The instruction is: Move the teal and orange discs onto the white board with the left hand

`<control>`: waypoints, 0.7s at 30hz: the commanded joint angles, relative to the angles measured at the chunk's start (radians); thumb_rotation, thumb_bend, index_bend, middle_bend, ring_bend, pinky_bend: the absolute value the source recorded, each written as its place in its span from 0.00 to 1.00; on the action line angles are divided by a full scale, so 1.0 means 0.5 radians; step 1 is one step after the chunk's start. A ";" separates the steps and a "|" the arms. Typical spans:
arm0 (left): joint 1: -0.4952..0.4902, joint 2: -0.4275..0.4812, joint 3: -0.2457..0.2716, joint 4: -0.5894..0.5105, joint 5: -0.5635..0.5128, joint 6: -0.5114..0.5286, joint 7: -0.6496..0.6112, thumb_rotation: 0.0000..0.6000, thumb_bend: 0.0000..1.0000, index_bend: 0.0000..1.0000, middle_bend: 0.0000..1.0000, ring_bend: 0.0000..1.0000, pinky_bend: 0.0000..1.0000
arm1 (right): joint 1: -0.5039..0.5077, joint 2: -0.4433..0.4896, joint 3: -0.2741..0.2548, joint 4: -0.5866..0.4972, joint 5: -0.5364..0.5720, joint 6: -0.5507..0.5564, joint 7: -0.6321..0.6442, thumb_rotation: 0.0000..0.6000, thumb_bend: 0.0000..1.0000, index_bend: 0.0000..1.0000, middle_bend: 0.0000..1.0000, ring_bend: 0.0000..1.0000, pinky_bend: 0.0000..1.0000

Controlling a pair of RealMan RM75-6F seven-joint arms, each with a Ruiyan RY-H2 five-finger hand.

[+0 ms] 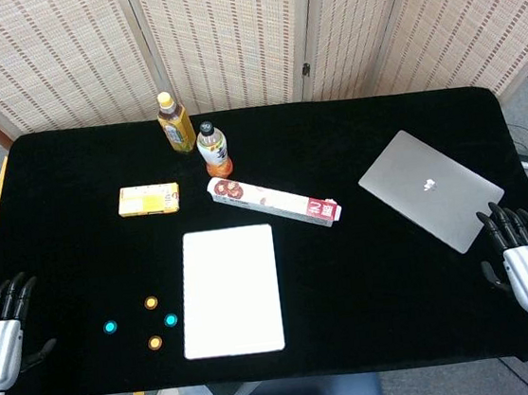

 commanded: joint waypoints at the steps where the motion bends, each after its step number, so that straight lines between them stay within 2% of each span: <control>1: -0.004 -0.011 -0.003 0.012 0.002 -0.001 -0.006 1.00 0.20 0.08 0.05 0.01 0.00 | -0.002 0.001 0.001 -0.004 -0.004 0.006 -0.002 1.00 0.48 0.00 0.00 0.02 0.00; 11: -0.048 -0.067 -0.005 0.104 0.059 -0.028 -0.079 1.00 0.22 0.15 0.06 0.03 0.00 | -0.034 0.025 0.002 -0.030 -0.030 0.079 -0.003 1.00 0.48 0.00 0.00 0.02 0.00; 21: -0.125 -0.161 0.029 0.229 0.079 -0.173 -0.138 1.00 0.27 0.33 0.10 0.05 0.00 | -0.057 0.070 0.015 -0.061 -0.038 0.130 0.000 1.00 0.48 0.00 0.00 0.02 0.00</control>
